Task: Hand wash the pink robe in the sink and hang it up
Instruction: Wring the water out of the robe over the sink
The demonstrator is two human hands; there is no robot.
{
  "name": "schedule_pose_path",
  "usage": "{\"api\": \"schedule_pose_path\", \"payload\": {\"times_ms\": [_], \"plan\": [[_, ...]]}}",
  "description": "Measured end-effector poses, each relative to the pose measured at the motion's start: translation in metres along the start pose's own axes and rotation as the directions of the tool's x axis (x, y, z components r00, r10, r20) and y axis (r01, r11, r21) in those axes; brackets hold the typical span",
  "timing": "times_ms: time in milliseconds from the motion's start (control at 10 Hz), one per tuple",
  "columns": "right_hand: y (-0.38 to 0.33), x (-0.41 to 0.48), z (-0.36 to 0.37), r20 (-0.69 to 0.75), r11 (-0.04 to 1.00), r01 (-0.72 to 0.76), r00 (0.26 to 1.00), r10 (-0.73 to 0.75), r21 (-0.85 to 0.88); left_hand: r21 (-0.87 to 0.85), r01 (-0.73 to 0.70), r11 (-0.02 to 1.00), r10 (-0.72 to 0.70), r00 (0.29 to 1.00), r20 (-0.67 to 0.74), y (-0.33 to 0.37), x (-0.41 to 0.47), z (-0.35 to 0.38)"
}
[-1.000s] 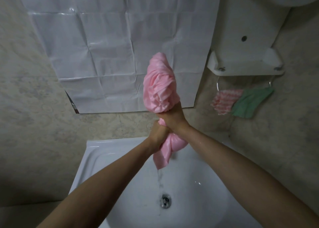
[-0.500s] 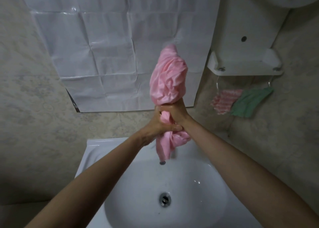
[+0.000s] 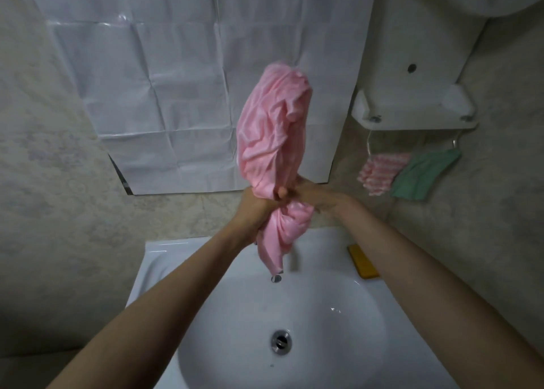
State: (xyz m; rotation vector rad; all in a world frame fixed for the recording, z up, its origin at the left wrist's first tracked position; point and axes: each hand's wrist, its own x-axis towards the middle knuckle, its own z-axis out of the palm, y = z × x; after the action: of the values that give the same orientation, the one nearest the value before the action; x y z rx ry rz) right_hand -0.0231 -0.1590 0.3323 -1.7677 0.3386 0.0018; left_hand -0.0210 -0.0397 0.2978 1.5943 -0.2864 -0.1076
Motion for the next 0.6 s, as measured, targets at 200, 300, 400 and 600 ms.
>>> {"api": "schedule_pose_path", "payload": {"times_ms": [200, 300, 400, 600], "plan": [[0.045, 0.006, -0.004, 0.738, 0.891, -0.309, 0.674, -0.042, 0.333, -0.02, 0.005, 1.0, -0.006, 0.999, -0.049, 0.026, 0.008, 0.008], [0.048, 0.001, -0.006, 0.756, 0.853, -0.365, 0.653, -0.051, 0.373, -0.011, -0.068, 0.998, 0.067, 0.995, -0.068, 0.023, 0.008, 0.012], [0.049, 0.002, -0.005, 0.729, 0.825, -0.379, 0.682, -0.058, 0.42, 0.002, -0.138, 0.99, 0.138, 0.99, -0.012, 0.02, 0.008, 0.011], [0.05, 0.006, -0.002, 0.711, 0.942, -0.245, 0.703, 0.01, 0.228, 0.02, -0.128, 0.992, 0.126, 0.989, 0.079, 0.014, 0.013, 0.008]]}}
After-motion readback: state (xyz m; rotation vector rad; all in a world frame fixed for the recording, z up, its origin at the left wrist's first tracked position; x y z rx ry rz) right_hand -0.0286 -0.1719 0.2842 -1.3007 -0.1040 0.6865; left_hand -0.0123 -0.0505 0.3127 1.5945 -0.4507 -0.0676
